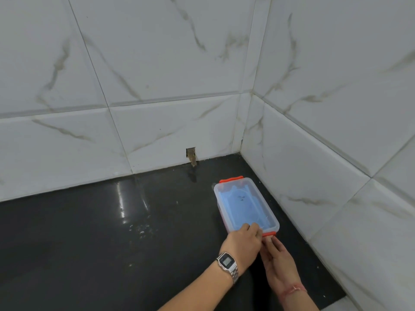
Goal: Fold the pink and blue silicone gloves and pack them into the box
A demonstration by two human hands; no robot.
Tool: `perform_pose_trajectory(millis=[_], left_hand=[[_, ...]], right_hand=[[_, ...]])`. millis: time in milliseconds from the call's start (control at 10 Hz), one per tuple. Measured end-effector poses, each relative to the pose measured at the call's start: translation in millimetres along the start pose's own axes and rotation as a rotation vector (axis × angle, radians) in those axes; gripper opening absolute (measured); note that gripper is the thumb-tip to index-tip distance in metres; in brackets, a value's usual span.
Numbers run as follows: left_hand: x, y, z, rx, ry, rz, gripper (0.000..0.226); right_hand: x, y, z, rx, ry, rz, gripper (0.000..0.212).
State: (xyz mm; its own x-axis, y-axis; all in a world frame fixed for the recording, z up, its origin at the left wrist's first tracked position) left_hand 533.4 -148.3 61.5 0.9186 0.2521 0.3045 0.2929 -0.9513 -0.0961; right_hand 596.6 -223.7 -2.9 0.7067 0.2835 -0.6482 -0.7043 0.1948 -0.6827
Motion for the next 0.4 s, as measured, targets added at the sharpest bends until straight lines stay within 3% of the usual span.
perform_pose_trajectory(millis=[200, 300, 400], left_hand=[[2.3, -1.7, -1.7, -0.125, -0.031, -0.036, 0.03], [17.5, -4.2, -0.4, -0.19, -0.039, -0.078, 0.031], [23.6, -3.6, 1.2, -0.203, -0.016, -0.027, 0.029]], right_hand=[[2.9, -5.3, 4.4, -0.037, 0.063, -0.047, 0.015], [6.1, -16.2, 9.5, -0.093, 0.071, -0.101, 0.023], [10.4, -30.8, 3.2, -0.232, 0.242, -0.262, 0.046]])
Point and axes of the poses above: each hand's wrist, its own x-axis towards the middle knuckle, its own z-axis out of the palm, y = z × x, the point moved 5 cm from there along x, towards the middle knuckle, and after that the axes turned 15 degrees about y, right-handed, at the moved point
